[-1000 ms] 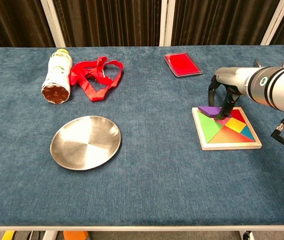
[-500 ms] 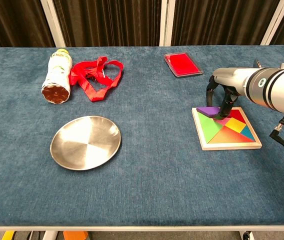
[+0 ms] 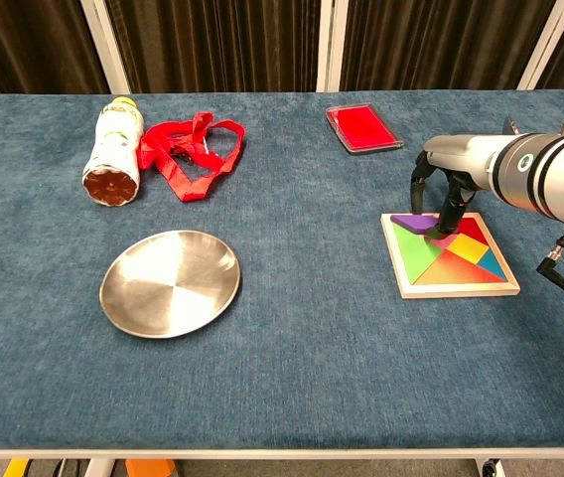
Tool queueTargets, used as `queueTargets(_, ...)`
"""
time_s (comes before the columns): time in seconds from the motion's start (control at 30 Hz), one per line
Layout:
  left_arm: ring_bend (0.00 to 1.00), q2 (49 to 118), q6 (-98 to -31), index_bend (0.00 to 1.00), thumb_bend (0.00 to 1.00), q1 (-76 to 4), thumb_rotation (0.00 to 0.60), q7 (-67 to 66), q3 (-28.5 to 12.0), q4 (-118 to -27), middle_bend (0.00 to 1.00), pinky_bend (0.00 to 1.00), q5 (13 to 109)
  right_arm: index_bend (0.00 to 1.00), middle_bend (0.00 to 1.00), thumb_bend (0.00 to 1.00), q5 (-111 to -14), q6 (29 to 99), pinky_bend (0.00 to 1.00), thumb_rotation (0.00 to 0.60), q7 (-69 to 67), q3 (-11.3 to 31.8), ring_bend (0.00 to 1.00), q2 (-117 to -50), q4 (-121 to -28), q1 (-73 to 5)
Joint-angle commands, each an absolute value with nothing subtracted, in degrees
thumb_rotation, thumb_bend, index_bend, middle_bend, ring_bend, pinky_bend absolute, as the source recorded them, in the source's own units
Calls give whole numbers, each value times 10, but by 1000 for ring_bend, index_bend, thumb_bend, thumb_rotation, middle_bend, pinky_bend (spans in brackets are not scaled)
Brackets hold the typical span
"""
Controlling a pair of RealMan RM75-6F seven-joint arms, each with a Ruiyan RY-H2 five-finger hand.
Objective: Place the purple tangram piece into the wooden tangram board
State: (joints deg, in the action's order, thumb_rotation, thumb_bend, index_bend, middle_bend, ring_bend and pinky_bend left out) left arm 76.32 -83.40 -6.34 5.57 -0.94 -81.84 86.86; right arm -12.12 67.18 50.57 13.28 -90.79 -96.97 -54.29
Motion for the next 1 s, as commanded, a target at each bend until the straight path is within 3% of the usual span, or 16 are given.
queueTargets(0.03,0,763,-834,123,100,-64,600,56,-10,-818,36,155,868,419,0,204,-120,672,0,600,505,133,0,-906,-971,-543)
queueTargets(0.63,0,762,-834,135,100,-65,600,54,-10,-822,35,158,869,354,0,206,-171,659,0,600,457,147,0,-890,-996,-540)
queueTargets(0.87,0,762,-832,135,99,-64,600,56,-10,-820,35,159,867,136,0,207,-183,662,0,600,453,137,0,-910,-973,-544)
queueTargets(1.0,0,763,-831,135,99,-64,600,57,-10,-819,35,159,867,109,0,207,-173,657,0,600,458,136,0,-918,-959,-548)
